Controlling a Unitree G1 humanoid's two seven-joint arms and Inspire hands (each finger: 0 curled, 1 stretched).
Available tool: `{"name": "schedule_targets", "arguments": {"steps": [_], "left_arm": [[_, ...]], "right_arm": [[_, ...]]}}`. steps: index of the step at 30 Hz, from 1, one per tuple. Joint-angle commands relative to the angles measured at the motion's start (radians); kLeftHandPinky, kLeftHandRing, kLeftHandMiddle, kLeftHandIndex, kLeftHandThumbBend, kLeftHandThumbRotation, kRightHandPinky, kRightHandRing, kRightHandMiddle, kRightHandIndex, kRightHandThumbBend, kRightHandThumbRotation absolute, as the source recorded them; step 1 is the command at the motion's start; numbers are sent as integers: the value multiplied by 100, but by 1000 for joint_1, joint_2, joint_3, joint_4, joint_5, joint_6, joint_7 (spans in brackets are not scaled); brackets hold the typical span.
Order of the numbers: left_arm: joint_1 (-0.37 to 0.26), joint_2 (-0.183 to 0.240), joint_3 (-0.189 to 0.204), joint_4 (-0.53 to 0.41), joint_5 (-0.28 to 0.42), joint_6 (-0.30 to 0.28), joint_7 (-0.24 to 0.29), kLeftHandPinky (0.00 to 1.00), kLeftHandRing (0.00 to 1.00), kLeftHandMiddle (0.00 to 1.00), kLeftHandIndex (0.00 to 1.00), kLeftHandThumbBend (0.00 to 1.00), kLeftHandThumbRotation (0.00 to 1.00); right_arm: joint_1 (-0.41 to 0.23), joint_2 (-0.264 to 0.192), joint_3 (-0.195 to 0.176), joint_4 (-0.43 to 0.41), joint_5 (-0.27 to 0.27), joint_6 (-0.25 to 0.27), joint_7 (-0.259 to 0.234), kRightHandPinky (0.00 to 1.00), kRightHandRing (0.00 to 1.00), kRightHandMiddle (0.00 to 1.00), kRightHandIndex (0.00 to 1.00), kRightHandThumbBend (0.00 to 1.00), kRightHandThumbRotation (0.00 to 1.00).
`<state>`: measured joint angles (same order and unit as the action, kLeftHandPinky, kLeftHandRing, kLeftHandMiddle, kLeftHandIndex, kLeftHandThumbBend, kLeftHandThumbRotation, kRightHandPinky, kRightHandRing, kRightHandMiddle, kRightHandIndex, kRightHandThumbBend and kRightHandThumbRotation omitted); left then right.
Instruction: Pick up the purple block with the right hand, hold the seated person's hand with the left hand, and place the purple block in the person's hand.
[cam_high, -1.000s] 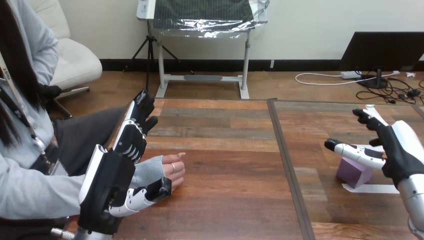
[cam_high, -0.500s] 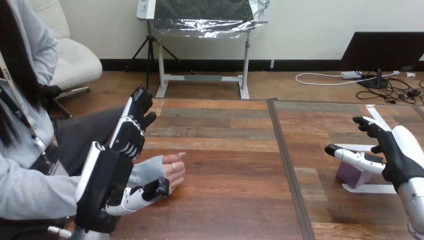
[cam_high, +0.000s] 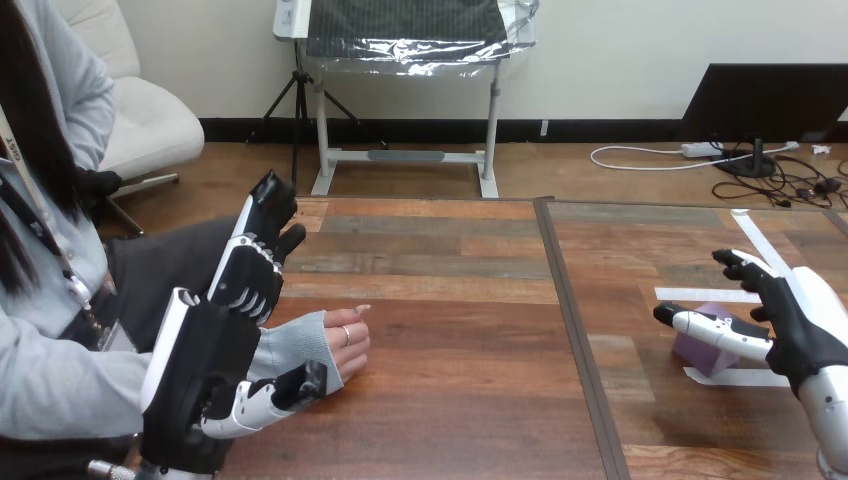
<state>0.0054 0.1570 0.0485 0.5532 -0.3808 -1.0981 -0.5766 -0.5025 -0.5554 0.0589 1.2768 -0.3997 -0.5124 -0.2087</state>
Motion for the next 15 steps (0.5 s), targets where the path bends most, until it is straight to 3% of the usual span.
{"name": "schedule_targets", "arguments": {"steps": [1, 7, 15], "left_arm": [[-20, 4, -3, -68, -12, 10, -6, 97, 100, 100, 99, 100, 61], [3, -2, -2, -112, -4, 35, 11, 95, 99, 100, 98, 100, 59], [15, -8, 5, -137, 12, 26, 23, 94, 98, 100, 97, 100, 59]], "right_arm": [[-55, -12, 11, -3, 1, 8, -12, 76, 88, 88, 89, 97, 63], [-50, -5, 21, 2, 0, 35, -16, 68, 82, 87, 89, 97, 63], [-44, 5, 28, 5, 5, 65, -5, 63, 80, 87, 90, 97, 62]]}}
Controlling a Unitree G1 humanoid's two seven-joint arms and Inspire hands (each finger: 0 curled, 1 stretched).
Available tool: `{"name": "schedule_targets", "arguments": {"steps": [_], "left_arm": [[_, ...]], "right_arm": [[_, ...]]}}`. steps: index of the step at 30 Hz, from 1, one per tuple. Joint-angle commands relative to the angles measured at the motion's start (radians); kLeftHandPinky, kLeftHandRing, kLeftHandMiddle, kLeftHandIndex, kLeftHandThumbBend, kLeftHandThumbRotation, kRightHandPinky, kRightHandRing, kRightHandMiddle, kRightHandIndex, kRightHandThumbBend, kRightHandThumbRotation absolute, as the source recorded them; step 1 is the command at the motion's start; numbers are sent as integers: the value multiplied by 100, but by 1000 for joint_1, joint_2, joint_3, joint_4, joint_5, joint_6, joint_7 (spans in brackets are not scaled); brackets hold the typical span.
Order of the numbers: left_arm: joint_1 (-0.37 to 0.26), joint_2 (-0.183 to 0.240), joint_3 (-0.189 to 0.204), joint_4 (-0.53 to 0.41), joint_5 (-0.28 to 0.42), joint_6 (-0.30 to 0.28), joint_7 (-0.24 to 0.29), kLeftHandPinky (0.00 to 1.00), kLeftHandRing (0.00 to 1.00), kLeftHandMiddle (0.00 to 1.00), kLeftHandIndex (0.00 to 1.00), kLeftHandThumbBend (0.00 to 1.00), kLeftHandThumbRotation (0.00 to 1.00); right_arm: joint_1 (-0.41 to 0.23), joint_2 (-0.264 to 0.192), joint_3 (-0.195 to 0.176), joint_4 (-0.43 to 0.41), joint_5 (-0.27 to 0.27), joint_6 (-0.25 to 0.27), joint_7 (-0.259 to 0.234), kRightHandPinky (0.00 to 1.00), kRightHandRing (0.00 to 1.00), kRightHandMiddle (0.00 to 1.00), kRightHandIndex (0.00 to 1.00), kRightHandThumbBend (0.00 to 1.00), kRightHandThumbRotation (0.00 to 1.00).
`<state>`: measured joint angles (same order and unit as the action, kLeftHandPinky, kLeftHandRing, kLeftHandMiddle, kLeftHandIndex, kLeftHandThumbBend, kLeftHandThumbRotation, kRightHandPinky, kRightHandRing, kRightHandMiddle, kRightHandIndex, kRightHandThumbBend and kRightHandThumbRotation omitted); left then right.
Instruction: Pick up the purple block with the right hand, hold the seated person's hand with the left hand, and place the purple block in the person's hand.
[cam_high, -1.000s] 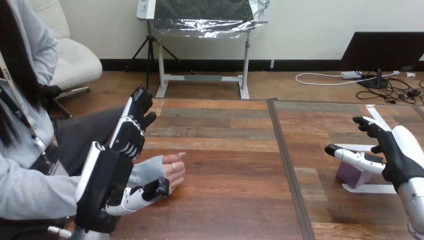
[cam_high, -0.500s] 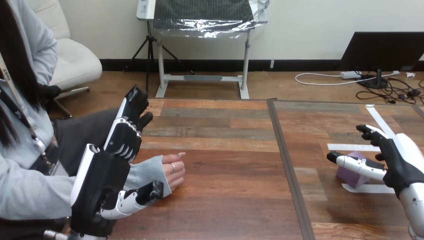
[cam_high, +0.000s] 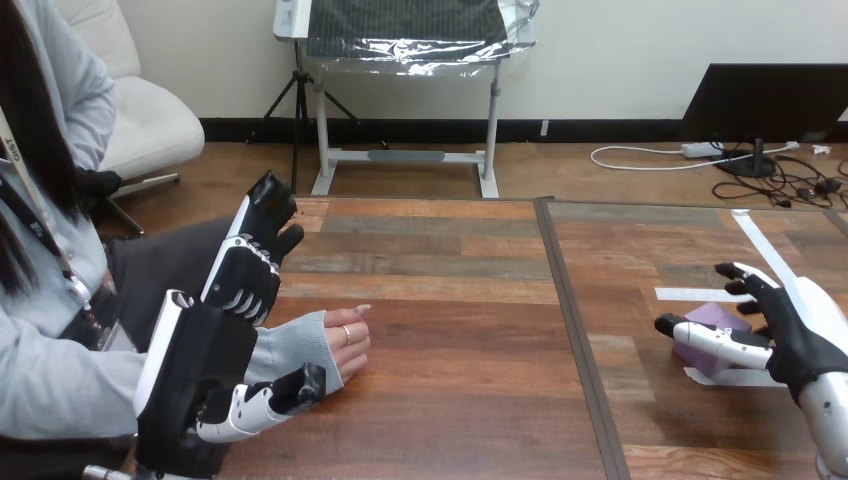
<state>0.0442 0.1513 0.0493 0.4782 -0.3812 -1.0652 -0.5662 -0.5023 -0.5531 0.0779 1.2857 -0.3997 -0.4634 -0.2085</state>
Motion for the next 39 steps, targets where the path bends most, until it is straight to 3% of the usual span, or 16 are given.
{"name": "schedule_targets", "arguments": {"steps": [1, 7, 17, 20, 24, 25, 29, 33, 39], "left_arm": [[-23, -2, 4, -65, 14, -7, 13, 94, 98, 99, 97, 100, 59], [-10, -1, -4, -87, -1, 2, 7, 94, 98, 100, 97, 100, 58], [4, -12, -8, -109, -13, -2, 5, 94, 98, 99, 97, 100, 57], [11, -14, -11, -121, -12, 6, 8, 94, 98, 99, 97, 100, 57], [13, -16, -14, -126, -18, 4, 3, 95, 99, 100, 97, 100, 57], [13, -17, -15, -127, -20, 3, 2, 95, 99, 100, 97, 100, 57], [19, -24, -16, -134, -19, 4, 6, 95, 98, 99, 96, 100, 57], [23, -30, -18, -143, -20, 5, 7, 94, 98, 99, 96, 100, 57], [31, -32, -26, -159, -29, 11, 0, 94, 98, 99, 96, 100, 57]], "right_arm": [[-44, 2, 11, -3, 3, 19, -5, 63, 80, 87, 90, 97, 62], [-42, 5, 23, -1, -3, 41, 2, 69, 84, 86, 90, 96, 64], [-36, 17, 56, 1, -28, 70, -48, 70, 82, 81, 86, 95, 60], [-37, 22, 65, 2, -35, 85, -67, 64, 76, 75, 84, 96, 58], [-41, 30, 73, 3, -44, 120, -89, 41, 42, 47, 80, 93, 50], [-42, 31, 75, 3, -45, 127, -94, 39, 40, 45, 79, 92, 48], [-41, 39, 86, 2, -53, 139, -140, 36, 38, 43, 73, 88, 39], [-42, 44, 97, 3, -64, 160, -176, 34, 40, 46, 60, 83, 24], [-50, 54, 117, 6, -88, 218, -229, 26, 33, 41, 50, 81, 15]]}}
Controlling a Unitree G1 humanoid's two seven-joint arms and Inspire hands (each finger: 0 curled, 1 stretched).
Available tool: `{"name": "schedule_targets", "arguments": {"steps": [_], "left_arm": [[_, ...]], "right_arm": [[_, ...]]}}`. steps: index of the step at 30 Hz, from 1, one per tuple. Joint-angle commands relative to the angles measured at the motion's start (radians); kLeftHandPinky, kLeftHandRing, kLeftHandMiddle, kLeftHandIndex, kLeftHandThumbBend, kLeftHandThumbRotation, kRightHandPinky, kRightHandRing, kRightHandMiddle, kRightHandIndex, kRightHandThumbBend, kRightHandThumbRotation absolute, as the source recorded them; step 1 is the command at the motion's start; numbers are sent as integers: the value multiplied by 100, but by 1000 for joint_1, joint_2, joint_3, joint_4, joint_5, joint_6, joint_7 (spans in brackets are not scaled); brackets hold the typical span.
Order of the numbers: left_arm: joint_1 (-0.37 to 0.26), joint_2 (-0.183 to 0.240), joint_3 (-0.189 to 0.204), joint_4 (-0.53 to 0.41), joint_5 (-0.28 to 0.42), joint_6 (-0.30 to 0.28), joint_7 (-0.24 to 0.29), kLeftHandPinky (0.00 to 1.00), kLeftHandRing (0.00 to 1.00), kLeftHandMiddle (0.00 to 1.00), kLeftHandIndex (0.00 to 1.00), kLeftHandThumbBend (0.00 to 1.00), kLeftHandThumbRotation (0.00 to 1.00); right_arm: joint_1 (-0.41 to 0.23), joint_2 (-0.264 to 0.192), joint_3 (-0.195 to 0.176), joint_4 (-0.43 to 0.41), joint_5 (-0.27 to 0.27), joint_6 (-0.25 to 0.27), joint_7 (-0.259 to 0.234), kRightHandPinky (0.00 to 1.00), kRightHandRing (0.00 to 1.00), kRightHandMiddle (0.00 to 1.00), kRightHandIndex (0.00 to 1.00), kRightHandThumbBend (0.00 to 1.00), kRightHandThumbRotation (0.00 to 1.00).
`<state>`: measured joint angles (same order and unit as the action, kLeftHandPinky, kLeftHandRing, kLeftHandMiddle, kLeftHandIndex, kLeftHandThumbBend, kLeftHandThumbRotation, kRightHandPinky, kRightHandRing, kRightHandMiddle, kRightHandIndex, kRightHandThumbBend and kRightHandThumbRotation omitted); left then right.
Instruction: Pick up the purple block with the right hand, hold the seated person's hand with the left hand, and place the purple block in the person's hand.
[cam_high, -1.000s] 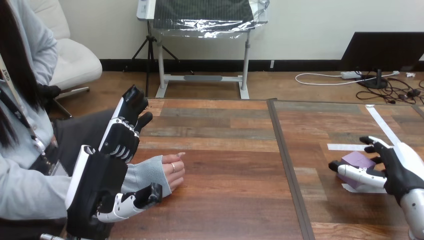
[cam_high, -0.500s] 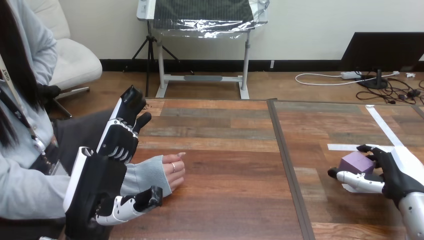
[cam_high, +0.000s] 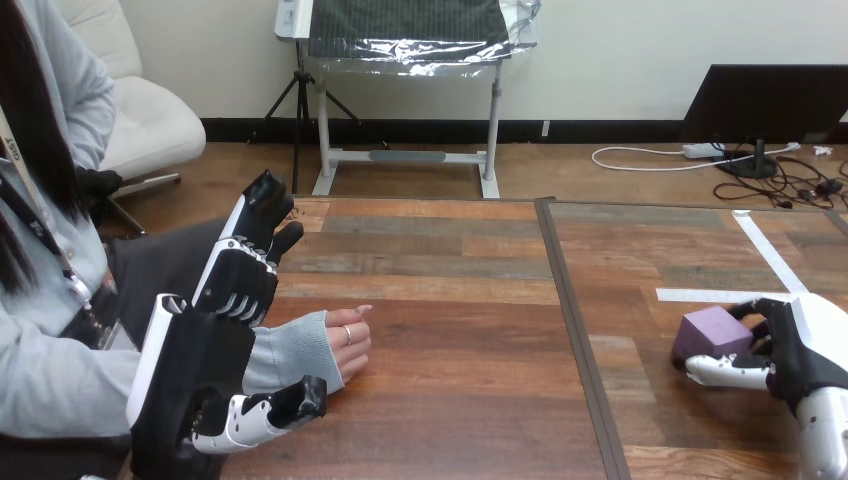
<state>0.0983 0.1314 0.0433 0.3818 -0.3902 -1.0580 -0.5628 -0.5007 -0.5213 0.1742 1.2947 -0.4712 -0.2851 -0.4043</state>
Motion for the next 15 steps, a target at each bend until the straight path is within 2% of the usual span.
{"name": "schedule_targets", "arguments": {"steps": [1, 9, 15], "left_arm": [[-23, -13, -21, -65, -23, 5, -5, 94, 98, 99, 96, 100, 57], [-21, -20, -28, -74, -22, -6, -6, 94, 98, 99, 96, 100, 56], [-19, -28, -34, -78, -20, -12, -2, 94, 98, 99, 96, 100, 55]], "right_arm": [[-52, 23, 22, -3, -17, 45, -36, 24, 31, 40, 49, 80, 14], [-59, 26, 29, 1, -18, 82, -75, 13, 20, 30, 39, 77, 4], [-65, 21, 30, 5, -18, 98, -80, 8, 15, 25, 35, 76, 1]]}}
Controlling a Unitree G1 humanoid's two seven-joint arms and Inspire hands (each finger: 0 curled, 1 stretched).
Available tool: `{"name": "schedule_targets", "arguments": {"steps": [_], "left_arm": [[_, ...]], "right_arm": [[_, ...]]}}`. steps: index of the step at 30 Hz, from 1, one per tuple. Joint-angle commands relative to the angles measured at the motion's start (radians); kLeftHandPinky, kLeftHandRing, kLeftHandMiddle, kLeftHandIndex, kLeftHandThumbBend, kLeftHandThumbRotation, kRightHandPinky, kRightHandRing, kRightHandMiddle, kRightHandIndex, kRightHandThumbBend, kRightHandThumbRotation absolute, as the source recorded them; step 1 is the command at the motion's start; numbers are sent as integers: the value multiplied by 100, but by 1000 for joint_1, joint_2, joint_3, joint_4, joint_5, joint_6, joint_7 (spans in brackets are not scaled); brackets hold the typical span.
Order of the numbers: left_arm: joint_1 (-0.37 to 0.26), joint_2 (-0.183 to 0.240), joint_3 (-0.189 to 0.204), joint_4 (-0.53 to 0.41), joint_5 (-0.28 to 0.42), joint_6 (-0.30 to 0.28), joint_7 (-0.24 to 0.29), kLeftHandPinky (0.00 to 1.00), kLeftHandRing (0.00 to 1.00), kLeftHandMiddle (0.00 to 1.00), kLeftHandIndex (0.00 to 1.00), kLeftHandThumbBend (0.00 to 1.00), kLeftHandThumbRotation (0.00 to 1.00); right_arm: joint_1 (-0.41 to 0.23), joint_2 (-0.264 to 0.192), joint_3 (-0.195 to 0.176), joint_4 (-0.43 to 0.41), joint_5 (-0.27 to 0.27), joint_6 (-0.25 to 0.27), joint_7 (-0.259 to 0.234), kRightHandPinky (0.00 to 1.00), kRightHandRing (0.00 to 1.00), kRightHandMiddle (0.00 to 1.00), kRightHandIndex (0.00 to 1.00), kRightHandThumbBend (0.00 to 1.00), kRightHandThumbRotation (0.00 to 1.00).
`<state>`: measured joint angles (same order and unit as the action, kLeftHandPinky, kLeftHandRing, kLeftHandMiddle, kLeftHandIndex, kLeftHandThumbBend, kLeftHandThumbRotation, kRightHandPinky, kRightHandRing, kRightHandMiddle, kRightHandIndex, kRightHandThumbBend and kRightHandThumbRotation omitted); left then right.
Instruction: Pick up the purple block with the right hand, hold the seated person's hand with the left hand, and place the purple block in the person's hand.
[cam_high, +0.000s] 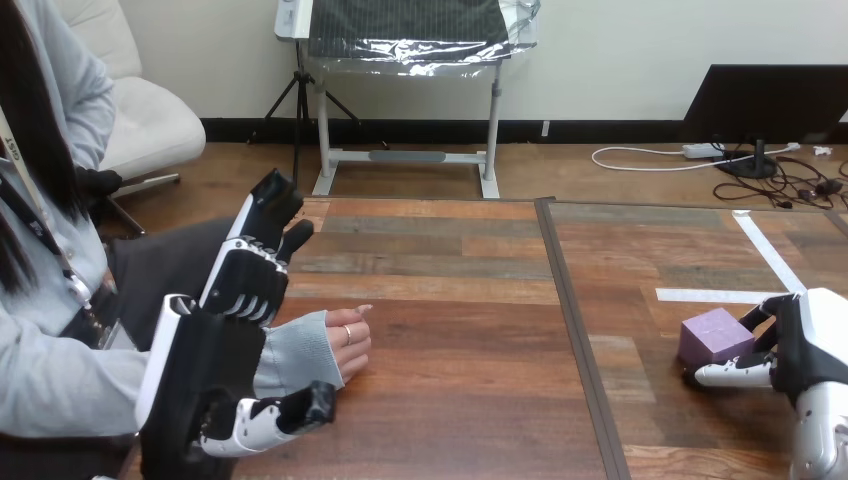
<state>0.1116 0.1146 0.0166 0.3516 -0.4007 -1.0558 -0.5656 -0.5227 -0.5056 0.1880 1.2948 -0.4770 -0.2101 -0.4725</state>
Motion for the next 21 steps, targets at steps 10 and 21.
{"name": "schedule_targets", "arguments": {"steps": [10, 21], "left_arm": [[-27, -32, -10, -50, -1, -22, 15, 91, 96, 97, 95, 100, 55], [-18, -46, -11, -64, 27, -16, 45, 90, 95, 96, 94, 100, 55]], "right_arm": [[-50, -6, 8, 9, -4, 38, -33, 8, 16, 26, 37, 72, 0], [-52, -20, -9, 11, 11, 34, -55, 6, 12, 21, 33, 65, 0]]}}
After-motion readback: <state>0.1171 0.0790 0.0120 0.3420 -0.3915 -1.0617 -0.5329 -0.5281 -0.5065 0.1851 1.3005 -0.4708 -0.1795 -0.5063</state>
